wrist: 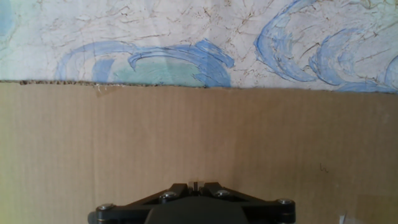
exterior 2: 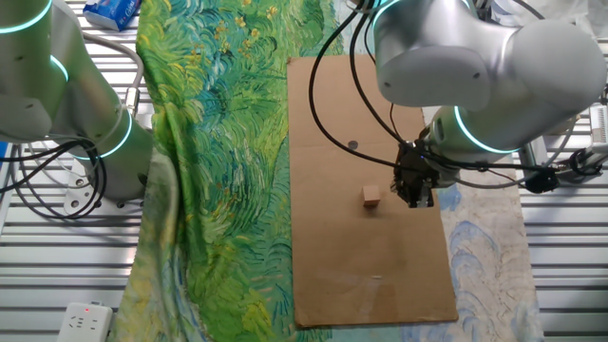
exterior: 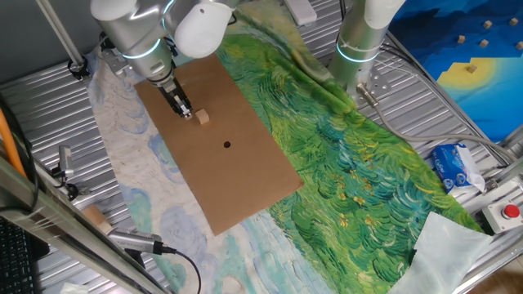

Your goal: Hold a small block with the gripper and sweep it from left to right on the table

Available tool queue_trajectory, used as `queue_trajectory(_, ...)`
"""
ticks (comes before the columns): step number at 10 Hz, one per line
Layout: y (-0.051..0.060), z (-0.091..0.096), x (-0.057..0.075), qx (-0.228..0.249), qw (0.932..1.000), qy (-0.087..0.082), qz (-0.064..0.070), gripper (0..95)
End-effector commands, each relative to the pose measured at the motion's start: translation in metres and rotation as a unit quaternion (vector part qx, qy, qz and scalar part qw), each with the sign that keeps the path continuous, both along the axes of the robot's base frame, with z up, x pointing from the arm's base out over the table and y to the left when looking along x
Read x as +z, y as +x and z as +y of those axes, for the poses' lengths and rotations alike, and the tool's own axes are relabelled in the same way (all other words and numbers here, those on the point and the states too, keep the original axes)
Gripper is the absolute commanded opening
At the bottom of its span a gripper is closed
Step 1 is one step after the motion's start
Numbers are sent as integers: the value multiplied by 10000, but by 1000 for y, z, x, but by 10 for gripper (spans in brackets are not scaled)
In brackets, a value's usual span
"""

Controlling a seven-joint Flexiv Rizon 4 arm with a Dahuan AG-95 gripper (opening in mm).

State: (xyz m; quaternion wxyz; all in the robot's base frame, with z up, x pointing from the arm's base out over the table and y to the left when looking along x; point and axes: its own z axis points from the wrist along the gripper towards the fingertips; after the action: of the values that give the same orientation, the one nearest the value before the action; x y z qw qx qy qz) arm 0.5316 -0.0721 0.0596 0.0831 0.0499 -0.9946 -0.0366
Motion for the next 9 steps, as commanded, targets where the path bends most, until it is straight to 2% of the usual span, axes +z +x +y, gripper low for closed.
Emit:
queue_trajectory(1,0,0,0,12,10000,-4,-7,0)
queue_trajectory(9,-1,0,0,153,9999,-4,-27,0)
